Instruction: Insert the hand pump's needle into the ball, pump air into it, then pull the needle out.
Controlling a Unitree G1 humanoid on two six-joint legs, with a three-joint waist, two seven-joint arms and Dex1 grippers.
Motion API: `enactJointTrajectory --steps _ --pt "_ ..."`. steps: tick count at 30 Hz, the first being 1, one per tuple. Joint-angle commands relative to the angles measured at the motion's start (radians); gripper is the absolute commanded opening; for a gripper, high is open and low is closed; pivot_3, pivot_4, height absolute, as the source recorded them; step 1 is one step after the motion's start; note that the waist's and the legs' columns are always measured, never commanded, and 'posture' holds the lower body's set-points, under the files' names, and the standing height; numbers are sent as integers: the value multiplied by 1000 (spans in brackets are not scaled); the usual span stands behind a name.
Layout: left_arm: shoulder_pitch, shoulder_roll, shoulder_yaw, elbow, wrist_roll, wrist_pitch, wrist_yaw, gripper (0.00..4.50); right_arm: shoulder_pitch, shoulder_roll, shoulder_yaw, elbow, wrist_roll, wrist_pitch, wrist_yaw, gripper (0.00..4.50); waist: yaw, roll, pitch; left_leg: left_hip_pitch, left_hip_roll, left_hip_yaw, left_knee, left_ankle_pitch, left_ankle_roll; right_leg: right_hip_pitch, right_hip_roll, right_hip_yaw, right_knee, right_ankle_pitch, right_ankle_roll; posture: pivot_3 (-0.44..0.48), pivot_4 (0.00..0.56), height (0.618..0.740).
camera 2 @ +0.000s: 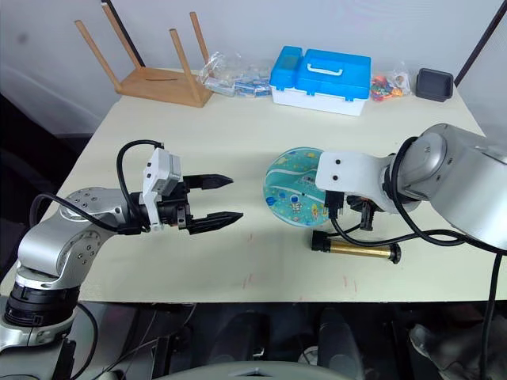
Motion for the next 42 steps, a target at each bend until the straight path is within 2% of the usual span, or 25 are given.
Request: enactJointTrajectory --steps 1,12,23,24,27,28,29,33,35,36,42 --pt "-75 -10 -35 13 18 51 63 4500 10 45 17 9 -62 0 -24 339 -1 0 0 0 0 0 0 0 0 0 0 0 0 1 0 0 150 740" --pt "-271 -99 -191 205 161 60 144 4500 37 230 57 70 -152 61 -119 339 -11 -1 -1 0 -2 6 3 0 1 -1 0 4 0 4 4 0 150 740" --pt "-359 -245 -280 323 269 48 206 4500 50 314 92 108 -174 69 -175 339 -11 -1 -1 -1 -3 2 3 0 1 -1 -1 2 1 5 5 0 150 740" --pt "-358 -258 -285 325 281 52 219 3990 51 323 95 113 -173 69 -181 339 -11 -1 -1 -1 -3 1 3 0 1 -1 -1 1 2 5 5 0 150 740" --pt "-347 -296 -288 314 295 88 267 3085 53 345 107 132 -176 69 -198 339 -11 -1 -1 -1 -3 -1 3 -1 2 0 -1 -1 3 5 4 0 150 740" --pt "-341 -309 -287 304 297 102 282 2583 54 350 111 137 -178 69 -202 339 -12 -1 -1 -1 -3 -1 3 -1 2 0 -1 -1 3 5 4 0 150 740" --pt "-336 -319 -285 295 298 115 297 2410 55 353 115 140 -178 69 -206 339 -10 -1 -1 -1 -3 -2 3 -1 2 0 -1 -2 4 5 4 0 150 740" --pt "-302 -368 -271 232 301 200 382 778 60 367 138 153 -185 69 -224 339 -8 -1 -1 -1 -3 -3 8 -1 2 1 -1 -2 8 5 4 0 150 740" --pt "-285 -393 -263 199 302 237 427 220 61 374 150 166 -193 69 -235 339 -9 -1 -1 -1 -3 -3 10 -1 2 2 -1 -2 9 5 4 0 150 740" --pt "-277 -403 -262 184 305 251 447 14 62 375 156 171 -196 69 -239 339 -9 -2 -1 0 -3 -4 11 -1 2 3 -2 -2 10 5 4 0 150 740" --pt "-254 -454 -233 125 300 341 545 0 63 385 166 204 -210 69 -254 339 -10 -2 -1 2 -4 -7 12 0 1 4 -1 -4 13 5 4 0 150 740"
